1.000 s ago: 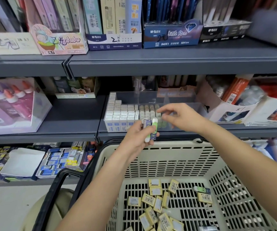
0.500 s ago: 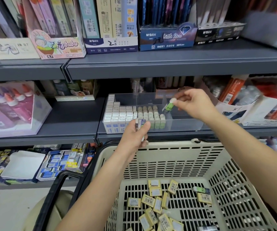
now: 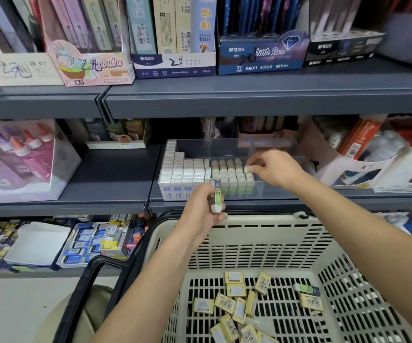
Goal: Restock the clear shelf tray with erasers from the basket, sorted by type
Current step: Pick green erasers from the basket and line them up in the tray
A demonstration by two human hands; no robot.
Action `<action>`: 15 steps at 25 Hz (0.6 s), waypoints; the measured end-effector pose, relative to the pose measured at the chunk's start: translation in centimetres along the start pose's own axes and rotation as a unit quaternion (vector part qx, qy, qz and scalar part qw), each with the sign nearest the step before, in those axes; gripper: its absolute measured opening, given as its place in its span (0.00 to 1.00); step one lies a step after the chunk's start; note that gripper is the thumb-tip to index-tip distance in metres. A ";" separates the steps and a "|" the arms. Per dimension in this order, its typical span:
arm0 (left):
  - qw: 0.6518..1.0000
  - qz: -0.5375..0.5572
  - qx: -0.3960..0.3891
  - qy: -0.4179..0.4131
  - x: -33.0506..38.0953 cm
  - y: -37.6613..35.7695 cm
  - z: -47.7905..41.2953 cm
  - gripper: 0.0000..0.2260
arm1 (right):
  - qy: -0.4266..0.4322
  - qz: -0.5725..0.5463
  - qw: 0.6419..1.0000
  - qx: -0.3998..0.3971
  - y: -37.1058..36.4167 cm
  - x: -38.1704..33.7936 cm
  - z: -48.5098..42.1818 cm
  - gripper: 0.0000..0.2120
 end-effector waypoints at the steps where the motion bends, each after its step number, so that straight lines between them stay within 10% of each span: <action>1: 1.000 0.002 -0.002 -0.001 0.1 0.0 -0.1 0.05 | 0.005 0.015 1.000 -0.010 -0.2 -0.2 -0.1 0.08; 11: 0.999 -0.051 -0.015 -0.015 0.4 -1.0 0.1 0.04 | 0.100 -0.117 0.988 0.026 1.4 -4.2 3.1 0.10; 15: 0.999 -0.010 -0.034 -0.023 0.7 -2.2 0.2 0.03 | 0.086 -0.159 0.983 -0.034 -0.2 -4.8 5.5 0.36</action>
Point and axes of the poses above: each hand's wrist, its own z-axis away from the middle knuckle, its own y-axis out of the back of the hand, x = y × z, the point moved 8 cm from there along -z, towards the middle knuckle, and after that the axes turned 3 degrees about y, right-handed, at the moved point
